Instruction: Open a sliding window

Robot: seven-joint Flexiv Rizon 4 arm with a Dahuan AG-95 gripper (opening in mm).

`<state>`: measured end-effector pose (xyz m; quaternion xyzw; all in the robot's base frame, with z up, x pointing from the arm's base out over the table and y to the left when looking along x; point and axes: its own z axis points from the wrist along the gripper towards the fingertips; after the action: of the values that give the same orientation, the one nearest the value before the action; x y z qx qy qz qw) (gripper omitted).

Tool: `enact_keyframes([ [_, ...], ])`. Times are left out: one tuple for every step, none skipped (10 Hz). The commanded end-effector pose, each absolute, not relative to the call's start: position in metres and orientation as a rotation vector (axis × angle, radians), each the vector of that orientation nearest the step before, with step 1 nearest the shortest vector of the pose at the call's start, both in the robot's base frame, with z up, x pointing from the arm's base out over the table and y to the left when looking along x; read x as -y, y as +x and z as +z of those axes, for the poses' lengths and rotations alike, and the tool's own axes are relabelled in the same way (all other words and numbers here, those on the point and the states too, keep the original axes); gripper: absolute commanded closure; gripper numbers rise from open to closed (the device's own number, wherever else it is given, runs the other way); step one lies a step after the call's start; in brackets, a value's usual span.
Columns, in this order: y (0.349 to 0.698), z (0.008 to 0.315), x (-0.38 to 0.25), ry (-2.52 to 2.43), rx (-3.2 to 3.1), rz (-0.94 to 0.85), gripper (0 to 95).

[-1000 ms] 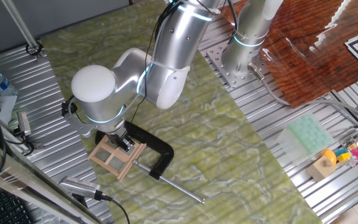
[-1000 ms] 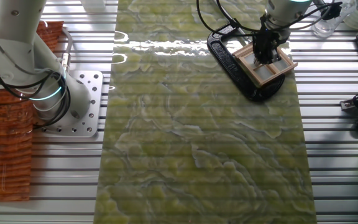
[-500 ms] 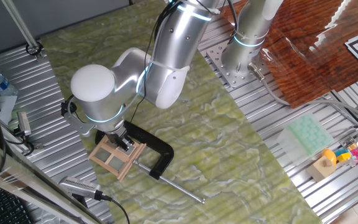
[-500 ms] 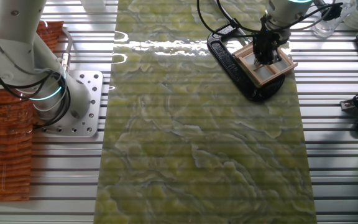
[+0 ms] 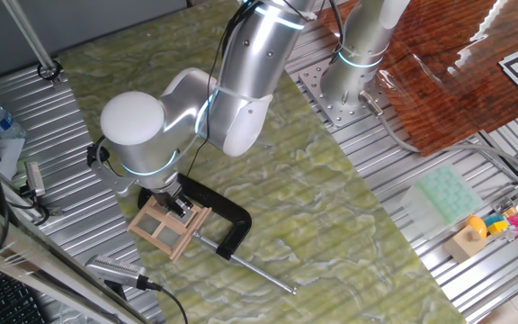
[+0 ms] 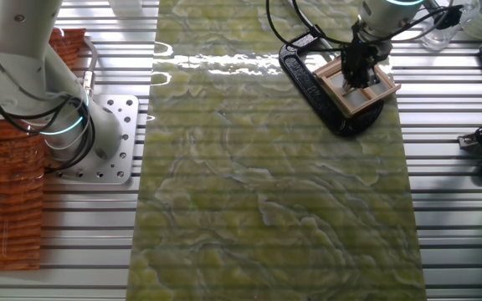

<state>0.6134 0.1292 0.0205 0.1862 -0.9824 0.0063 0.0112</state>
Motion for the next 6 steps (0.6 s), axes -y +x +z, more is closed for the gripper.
enact_keyframes([
  [0.6137, 0.0200, -0.1282, 0.582, 3.064, 0.021, 95.0],
  [0.6138, 0.0200, -0.1279, 0.583, 3.064, 0.021, 95.0],
  [0.6141, 0.0201, -0.1274, 0.583, 3.064, 0.022, 95.0],
  [0.6144, 0.0203, -0.1268, 0.583, 3.064, 0.021, 95.0],
  [0.6148, 0.0205, -0.1261, 0.585, 3.063, 0.020, 95.0],
  [0.6151, 0.0206, -0.1255, 0.586, 3.063, 0.021, 95.0],
])
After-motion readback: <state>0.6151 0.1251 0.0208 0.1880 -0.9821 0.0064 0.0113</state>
